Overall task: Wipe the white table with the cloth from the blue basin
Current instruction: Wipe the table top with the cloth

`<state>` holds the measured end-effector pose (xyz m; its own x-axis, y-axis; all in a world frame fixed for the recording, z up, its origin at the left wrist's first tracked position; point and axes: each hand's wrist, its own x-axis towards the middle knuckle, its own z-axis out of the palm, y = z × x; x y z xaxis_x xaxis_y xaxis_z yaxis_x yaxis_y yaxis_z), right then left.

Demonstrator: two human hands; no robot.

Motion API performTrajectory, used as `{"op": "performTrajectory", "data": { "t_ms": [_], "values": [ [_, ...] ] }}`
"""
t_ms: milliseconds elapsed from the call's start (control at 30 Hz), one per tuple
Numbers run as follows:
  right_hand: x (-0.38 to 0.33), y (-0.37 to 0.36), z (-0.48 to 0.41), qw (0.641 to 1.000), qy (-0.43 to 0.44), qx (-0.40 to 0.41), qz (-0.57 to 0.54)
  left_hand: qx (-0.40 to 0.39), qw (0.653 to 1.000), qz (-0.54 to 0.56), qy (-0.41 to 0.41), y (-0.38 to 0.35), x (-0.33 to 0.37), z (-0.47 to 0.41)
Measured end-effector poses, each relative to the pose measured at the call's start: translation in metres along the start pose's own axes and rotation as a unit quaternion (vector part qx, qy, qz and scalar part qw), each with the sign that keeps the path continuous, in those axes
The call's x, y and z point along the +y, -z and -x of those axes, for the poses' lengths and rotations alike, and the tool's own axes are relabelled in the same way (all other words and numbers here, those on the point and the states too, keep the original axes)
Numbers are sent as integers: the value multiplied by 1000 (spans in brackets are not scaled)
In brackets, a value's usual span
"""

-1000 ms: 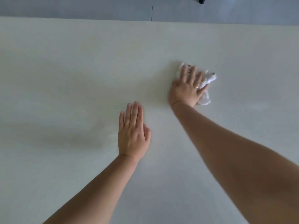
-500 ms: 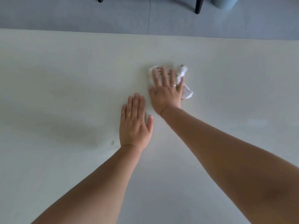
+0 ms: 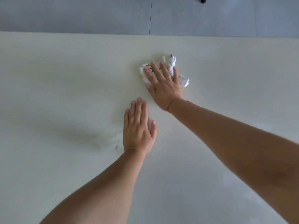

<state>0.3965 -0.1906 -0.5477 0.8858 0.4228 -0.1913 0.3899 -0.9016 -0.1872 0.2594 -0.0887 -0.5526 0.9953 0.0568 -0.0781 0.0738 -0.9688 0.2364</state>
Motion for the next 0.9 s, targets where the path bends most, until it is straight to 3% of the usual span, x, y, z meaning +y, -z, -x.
{"op": "performTrajectory", "data": {
  "t_ms": [67, 100, 167, 233, 300, 333, 400, 467, 500, 567, 633, 700, 733, 800, 900],
  "values": [
    [37, 12, -5, 998, 64, -11, 27, -2, 1000, 0, -3, 1, -1, 0],
    [58, 15, -11, 999, 36, -2, 31, -2, 1000, -2, -5, 1, -1, 0],
    [87, 22, -27, 994, -108, 25, -11, -3, 1000, -2, -6, 0, -2, 0],
    [79, 22, -42, 962, -261, 55, -53, 0, 1000, -4, -6, -2, -1, 0],
    [41, 17, -48, 948, -309, 57, -53, 1, 1000, -7, -6, -2, -1, 0],
    [20, 13, -47, 960, -273, 49, -49, 2, 1000, -7, -6, -1, -1, 0],
    [-15, 3, -30, 994, -107, 21, -10, 7, 1000, -7, -2, 0, 0, 0],
    [-11, 3, -18, 998, 59, -16, 29, 6, 1000, -5, 0, 0, 0, 0],
    [7, 7, -22, 994, 100, -17, 40, 6, 1000, -6, -1, 0, 0, 0],
    [48, 14, -35, 998, 51, 7, 45, 7, 1000, -11, -5, 0, 0, -1],
    [76, 20, -50, 994, -106, 37, -5, 4, 1000, -13, -6, -1, -1, -1],
    [61, 18, -61, 969, -235, 58, -43, 5, 1000, -15, -5, -1, -1, -1],
    [42, 16, -65, 963, -259, 57, -43, 3, 1000, -16, -4, 0, -1, -1],
    [4, 13, -65, 980, -192, 34, -32, 3, 1000, -16, -3, 0, 0, -1],
    [2, 17, -58, 999, 31, -20, 15, 6, 1000, -15, -4, 0, -1, -1]
  ]
}}
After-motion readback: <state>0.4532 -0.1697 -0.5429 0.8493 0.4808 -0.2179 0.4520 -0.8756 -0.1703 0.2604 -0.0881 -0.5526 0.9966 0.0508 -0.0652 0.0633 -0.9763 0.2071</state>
